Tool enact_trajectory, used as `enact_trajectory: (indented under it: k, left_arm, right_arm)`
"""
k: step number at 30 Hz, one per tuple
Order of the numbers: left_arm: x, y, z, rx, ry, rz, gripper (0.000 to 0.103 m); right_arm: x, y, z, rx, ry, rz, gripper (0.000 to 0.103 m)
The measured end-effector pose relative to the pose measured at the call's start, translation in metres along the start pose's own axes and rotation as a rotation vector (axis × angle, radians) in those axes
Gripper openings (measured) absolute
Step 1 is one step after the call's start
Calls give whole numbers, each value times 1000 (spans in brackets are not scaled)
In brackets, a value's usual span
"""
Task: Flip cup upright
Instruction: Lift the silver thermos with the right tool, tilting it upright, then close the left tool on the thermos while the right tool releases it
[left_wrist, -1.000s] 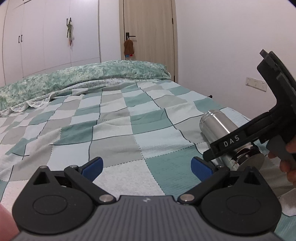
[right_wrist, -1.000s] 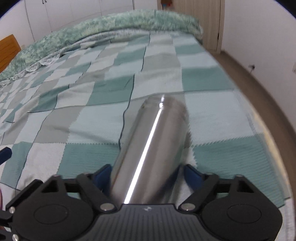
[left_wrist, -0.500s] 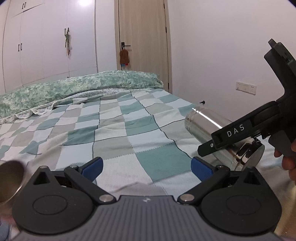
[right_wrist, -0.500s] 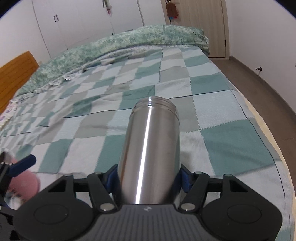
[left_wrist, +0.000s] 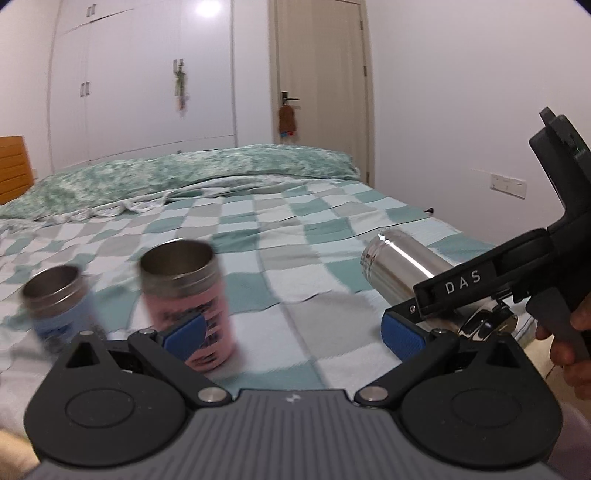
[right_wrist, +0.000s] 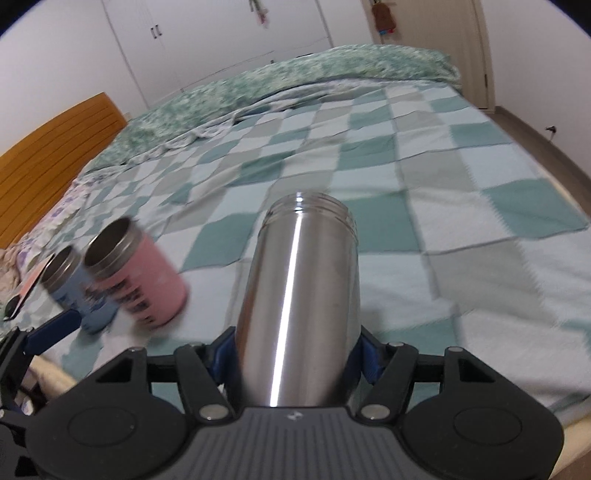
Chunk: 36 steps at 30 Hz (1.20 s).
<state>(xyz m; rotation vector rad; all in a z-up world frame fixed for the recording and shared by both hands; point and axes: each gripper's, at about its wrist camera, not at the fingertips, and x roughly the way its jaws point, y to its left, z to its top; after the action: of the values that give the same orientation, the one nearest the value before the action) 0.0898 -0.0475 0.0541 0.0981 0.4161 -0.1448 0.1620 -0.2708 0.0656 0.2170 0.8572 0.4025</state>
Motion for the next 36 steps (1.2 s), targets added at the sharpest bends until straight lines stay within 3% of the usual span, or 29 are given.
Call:
enact_trajectory:
  k: [7,21,22,24,28,36]
  left_arm:
    - [-23,30,-18,-27,13,56,103]
    - [-33,55,-32,-56,26,106,103]
    - [-34,55,-32,-55,26,107,103]
    - [-35,54,-31,-54,29,108,103]
    - [-37,49,-24,-37,26,101,103]
    - [-24,20,4,-17,67,64,103]
  right_arm:
    - [19,31,-25,15,37,20,65]
    - [45,53,-32,-28,61,-4,65]
    - [43,53,-31,-29,54,-7,69]
    - [34,51,-30,-30,27,8,97]
    - [1,43,-24,-65,-73,30,100]
    - [-44,-11,-17,-107,-167,-61,103]
